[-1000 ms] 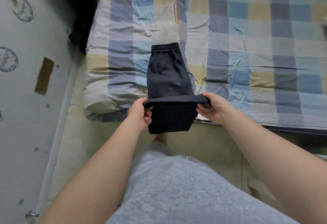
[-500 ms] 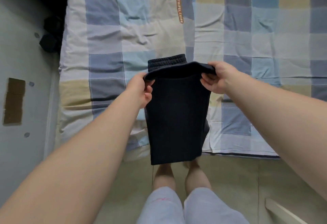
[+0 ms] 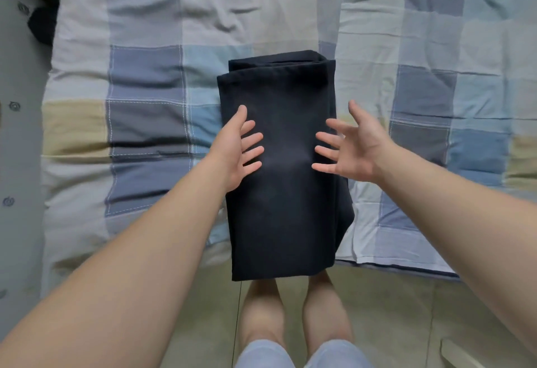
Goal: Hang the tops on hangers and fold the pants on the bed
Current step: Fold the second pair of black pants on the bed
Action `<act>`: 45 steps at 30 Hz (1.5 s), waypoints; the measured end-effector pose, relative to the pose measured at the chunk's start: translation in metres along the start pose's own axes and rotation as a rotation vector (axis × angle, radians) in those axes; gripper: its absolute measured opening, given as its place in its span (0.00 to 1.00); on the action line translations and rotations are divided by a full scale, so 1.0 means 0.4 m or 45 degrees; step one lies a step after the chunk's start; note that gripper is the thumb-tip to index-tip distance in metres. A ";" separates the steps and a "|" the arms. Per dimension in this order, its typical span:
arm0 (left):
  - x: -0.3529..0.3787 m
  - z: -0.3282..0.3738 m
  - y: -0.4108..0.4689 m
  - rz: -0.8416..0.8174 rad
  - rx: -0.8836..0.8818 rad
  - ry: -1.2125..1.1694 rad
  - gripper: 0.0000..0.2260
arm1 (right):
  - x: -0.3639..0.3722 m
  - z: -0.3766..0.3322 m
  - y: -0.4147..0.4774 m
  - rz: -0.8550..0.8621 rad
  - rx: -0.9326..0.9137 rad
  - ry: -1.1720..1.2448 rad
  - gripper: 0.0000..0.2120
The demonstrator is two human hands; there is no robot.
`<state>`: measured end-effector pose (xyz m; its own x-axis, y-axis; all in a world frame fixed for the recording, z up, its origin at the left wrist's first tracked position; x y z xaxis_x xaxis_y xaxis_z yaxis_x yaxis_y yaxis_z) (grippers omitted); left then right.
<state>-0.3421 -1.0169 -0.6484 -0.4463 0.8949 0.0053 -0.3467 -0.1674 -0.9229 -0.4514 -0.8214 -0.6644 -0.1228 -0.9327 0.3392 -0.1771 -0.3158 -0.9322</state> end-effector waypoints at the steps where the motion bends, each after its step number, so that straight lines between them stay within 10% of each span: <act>1: -0.004 -0.024 -0.012 0.023 0.014 0.046 0.27 | -0.019 0.022 -0.006 0.005 0.002 0.004 0.34; 11: -0.081 -0.355 -0.112 0.404 -0.040 0.313 0.07 | -0.265 0.236 -0.051 0.260 0.010 -0.271 0.25; 16: -0.096 -0.522 -0.102 0.542 -0.113 0.448 0.15 | -0.379 0.305 -0.044 0.513 0.020 -0.530 0.21; 28: -0.090 -0.642 0.000 0.150 -0.139 0.756 0.23 | -0.433 0.391 0.059 0.328 0.191 -0.889 0.36; 34: -0.103 -0.629 -0.029 0.036 -0.232 0.790 0.18 | -0.397 0.400 0.026 0.241 0.117 -0.846 0.24; 45: -0.059 -0.583 -0.261 0.047 -0.428 0.226 0.17 | -0.361 0.375 -0.176 0.319 0.095 -0.820 0.31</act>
<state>-0.1029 -0.9242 -0.6418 -0.2933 0.9535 -0.0699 -0.0301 -0.0823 -0.9961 -0.2748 -0.6906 -0.6668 0.4570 -0.8894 -0.0085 -0.1489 -0.0671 -0.9866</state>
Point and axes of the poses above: each hand's wrist, its own y-axis towards the middle knuckle, its own x-axis out of the palm, z = x × y, the point moved 5 cm from there along y, towards the middle knuckle, and after that the axes turned 13 degrees about y, right-handed, at the moved point
